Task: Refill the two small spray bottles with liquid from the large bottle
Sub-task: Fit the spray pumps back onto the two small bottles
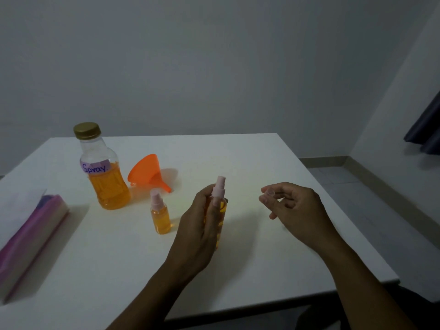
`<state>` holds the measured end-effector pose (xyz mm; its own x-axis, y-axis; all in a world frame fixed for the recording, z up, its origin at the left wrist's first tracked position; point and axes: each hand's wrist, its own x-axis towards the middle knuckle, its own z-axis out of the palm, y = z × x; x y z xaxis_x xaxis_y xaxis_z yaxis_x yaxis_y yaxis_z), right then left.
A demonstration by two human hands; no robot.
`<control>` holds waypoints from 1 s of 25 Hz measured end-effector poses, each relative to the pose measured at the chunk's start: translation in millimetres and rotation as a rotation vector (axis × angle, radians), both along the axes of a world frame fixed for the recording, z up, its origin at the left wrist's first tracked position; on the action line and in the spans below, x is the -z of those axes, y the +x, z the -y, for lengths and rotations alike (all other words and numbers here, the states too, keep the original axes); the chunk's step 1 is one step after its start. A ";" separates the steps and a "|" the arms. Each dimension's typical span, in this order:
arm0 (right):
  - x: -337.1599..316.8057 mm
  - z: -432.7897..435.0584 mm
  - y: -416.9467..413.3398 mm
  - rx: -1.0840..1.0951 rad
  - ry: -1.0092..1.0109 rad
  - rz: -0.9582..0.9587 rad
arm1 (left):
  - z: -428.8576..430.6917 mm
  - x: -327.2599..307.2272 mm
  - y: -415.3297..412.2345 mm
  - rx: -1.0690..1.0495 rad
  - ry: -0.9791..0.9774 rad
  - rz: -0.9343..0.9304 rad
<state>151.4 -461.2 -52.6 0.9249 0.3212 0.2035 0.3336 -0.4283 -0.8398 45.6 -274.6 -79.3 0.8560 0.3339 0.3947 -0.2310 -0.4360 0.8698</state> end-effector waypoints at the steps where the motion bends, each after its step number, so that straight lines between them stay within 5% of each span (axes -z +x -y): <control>1: 0.0 0.0 0.2 0.000 -0.003 0.003 | 1.2 -1.1 -1.0 0.011 -0.014 0.007; 14: -3.7 2.1 -2.5 0.012 -0.014 0.020 | -1.4 4.6 1.9 -0.120 0.195 0.001; 25: -10.2 1.3 -6.8 0.021 -0.022 0.082 | 4.0 -2.4 9.6 -0.159 0.166 0.051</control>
